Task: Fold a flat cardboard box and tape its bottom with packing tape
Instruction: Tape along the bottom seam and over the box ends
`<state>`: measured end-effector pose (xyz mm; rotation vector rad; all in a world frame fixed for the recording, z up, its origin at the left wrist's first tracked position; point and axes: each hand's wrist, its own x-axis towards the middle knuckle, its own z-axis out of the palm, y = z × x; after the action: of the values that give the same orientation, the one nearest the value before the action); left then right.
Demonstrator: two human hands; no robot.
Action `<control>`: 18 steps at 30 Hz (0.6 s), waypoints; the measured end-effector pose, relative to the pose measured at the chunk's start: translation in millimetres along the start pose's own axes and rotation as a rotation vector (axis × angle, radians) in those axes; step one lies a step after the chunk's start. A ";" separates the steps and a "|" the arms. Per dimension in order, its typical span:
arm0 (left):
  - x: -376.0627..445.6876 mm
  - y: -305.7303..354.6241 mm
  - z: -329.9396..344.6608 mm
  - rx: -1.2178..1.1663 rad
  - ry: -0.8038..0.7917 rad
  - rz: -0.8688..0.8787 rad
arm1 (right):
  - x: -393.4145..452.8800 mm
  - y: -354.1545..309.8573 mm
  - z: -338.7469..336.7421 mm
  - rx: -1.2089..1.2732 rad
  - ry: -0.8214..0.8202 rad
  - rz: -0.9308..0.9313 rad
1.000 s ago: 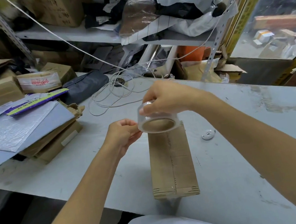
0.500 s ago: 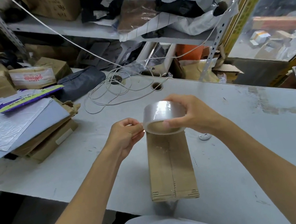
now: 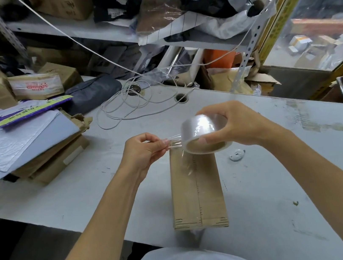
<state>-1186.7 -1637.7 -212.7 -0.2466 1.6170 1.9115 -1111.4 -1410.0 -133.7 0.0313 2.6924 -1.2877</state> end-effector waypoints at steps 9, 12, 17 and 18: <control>8.0 2.3 -12.3 0.019 0.003 0.015 | 7.6 -20.9 3.5 -0.068 -0.023 -0.035; 16.4 -9.9 -16.4 0.014 -0.011 -0.056 | 14.0 -20.4 11.6 -0.130 -0.044 -0.020; 26.9 -31.0 -10.2 -0.072 -0.113 -0.186 | 10.1 -3.4 20.0 0.033 -0.032 -0.027; 29.4 -31.2 -8.6 -0.043 -0.119 -0.188 | 8.3 0.1 20.2 0.058 -0.022 -0.036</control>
<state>-1194.6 -1634.1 -255.5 -0.2859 1.4242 1.7847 -1117.0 -1426.1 -147.5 -0.0240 2.6479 -1.3684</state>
